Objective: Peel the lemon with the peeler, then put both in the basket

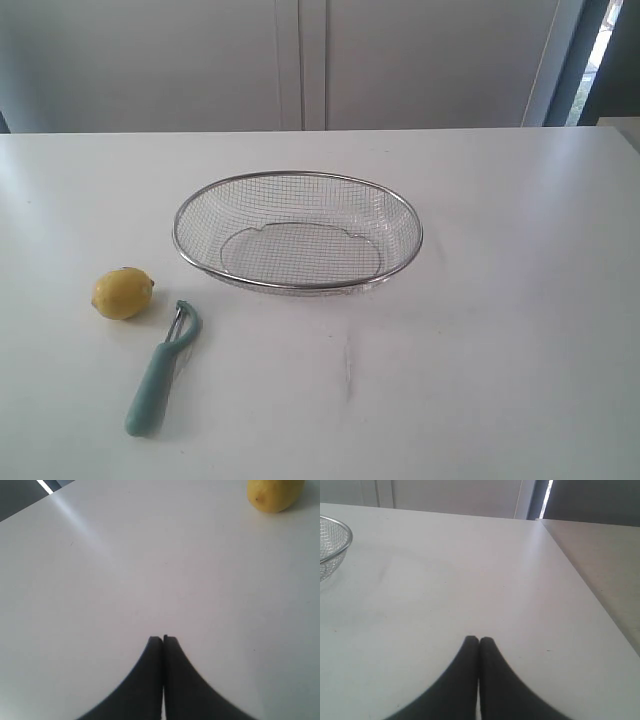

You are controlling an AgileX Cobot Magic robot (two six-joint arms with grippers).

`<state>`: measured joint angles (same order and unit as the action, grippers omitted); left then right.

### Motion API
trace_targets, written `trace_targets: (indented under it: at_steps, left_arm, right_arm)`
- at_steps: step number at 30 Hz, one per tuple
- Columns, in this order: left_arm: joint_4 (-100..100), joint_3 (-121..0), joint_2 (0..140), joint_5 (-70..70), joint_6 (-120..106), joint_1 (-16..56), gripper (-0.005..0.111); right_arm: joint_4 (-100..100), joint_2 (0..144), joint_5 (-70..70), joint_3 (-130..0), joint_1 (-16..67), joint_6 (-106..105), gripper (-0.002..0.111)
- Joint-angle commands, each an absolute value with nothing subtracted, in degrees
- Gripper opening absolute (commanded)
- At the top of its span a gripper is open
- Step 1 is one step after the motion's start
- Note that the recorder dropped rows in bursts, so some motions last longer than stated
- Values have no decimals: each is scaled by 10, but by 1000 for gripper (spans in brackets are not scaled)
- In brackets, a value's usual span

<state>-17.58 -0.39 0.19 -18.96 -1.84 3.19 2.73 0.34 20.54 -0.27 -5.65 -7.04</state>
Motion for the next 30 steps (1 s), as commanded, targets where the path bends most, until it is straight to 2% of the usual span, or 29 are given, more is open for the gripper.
trace_targets:
  at_steps: [1, 30]
  left_arm:
    - [-180, 0, 0, -189, -15, 30, 0]
    - [-181, 0, 0, -145, -15, 30, 0]
  right_arm:
    - [28, 0, 196, 0, -61, -73, 0]
    - [28, 0, 196, 0, -61, -73, 0]
